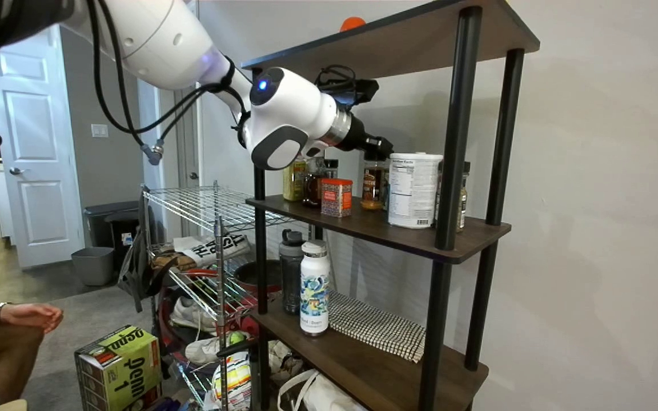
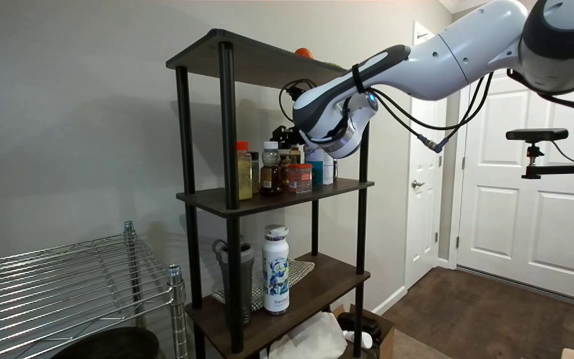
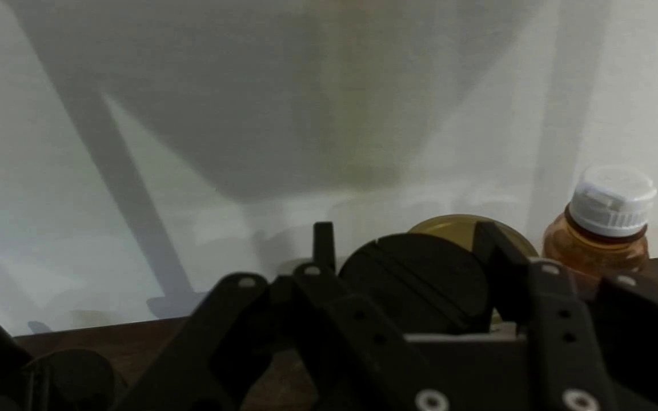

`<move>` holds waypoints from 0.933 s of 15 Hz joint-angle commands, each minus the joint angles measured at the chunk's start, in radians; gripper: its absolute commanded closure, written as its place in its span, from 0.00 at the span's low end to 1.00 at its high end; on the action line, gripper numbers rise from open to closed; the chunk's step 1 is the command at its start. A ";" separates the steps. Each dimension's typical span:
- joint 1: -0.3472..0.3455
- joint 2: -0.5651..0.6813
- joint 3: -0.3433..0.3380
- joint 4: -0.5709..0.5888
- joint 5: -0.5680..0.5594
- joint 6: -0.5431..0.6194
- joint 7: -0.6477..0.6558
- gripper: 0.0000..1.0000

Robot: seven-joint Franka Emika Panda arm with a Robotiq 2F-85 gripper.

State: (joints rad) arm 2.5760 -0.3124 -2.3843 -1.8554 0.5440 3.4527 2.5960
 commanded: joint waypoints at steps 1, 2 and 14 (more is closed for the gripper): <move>0.024 0.022 -0.028 -0.001 0.010 0.000 0.015 0.08; 0.025 0.021 -0.030 -0.001 0.010 0.000 0.015 0.02; 0.021 0.042 -0.027 -0.056 0.044 0.000 0.016 0.00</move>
State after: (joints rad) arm 2.5846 -0.3124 -2.3915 -1.8671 0.5520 3.4527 2.5962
